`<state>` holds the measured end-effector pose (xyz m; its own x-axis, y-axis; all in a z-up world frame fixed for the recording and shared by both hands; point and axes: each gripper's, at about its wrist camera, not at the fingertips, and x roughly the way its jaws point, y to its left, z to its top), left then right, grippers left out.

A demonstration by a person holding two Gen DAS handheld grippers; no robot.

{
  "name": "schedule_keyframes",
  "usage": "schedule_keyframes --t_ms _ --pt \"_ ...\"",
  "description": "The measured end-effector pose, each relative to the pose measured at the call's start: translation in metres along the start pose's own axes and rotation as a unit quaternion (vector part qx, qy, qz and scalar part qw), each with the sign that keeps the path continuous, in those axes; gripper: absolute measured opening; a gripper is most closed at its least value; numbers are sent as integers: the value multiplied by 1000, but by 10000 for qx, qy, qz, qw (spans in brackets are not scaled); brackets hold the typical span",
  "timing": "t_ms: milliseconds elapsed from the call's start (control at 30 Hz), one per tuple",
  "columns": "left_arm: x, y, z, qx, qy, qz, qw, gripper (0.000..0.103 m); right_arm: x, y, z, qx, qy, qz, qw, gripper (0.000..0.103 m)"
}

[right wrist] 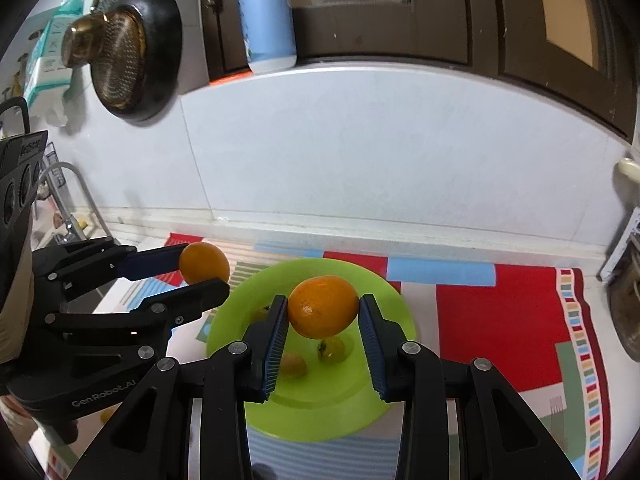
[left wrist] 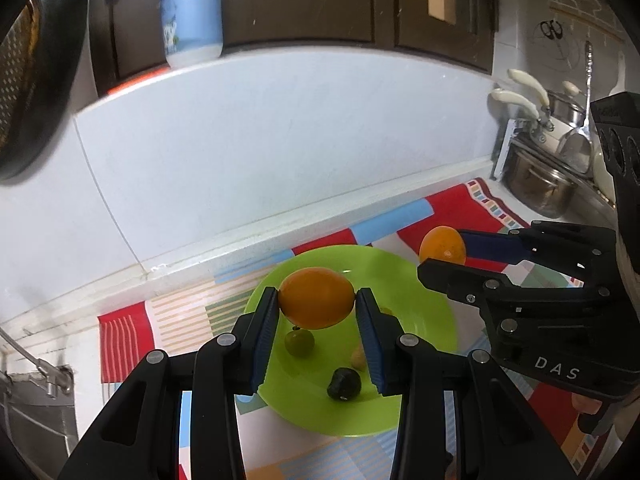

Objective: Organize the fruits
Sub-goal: 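Carry both oranges with both tools over the green plate, then open both tools to drop the oranges onto the plate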

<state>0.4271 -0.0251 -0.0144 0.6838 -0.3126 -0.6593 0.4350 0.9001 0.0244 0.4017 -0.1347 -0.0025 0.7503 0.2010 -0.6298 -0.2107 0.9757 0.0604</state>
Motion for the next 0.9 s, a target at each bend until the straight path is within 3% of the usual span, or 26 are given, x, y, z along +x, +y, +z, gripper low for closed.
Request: schedule_keyframes --t_ms 567,900 --pt "80 17 3 10 657 -137 9977 39 78 -25 -1 145 628 102 9979 37" --pt "96 19 5 55 763 -103 9970 41 97 -31 -4 225 785 91 9966 37"
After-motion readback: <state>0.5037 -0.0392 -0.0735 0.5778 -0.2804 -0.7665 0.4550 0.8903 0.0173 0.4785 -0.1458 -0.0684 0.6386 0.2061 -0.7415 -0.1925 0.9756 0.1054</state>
